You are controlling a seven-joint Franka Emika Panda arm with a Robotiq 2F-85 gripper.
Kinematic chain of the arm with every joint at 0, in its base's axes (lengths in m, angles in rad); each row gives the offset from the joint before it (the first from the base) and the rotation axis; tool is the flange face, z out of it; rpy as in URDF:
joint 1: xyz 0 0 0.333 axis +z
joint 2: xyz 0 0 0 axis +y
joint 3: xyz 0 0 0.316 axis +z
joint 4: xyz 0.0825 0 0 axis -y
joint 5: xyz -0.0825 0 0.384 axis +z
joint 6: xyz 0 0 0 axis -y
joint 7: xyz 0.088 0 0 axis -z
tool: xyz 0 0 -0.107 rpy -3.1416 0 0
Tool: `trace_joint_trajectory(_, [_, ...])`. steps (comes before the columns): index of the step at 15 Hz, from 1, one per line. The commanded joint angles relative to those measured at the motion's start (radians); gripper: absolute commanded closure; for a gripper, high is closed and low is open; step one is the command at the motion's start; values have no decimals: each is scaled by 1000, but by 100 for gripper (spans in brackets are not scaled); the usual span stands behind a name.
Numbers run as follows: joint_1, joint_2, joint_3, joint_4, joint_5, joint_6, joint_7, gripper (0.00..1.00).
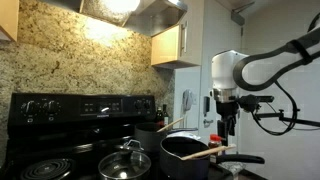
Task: Take the wooden spoon from the top right pot and place it in the bottom right pot then take the silver lid and place it on the top right pot
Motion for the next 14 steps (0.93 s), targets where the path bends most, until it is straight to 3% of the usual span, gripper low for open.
trace_joint_trajectory(1, [14, 0, -13, 2, -7, -4, 6, 0])
trace_joint_trajectory(7, [21, 18, -27, 37, -12, 39, -26, 0])
trace_joint_trajectory(14, [87, 187, -74, 270, 18, 61, -236, 0])
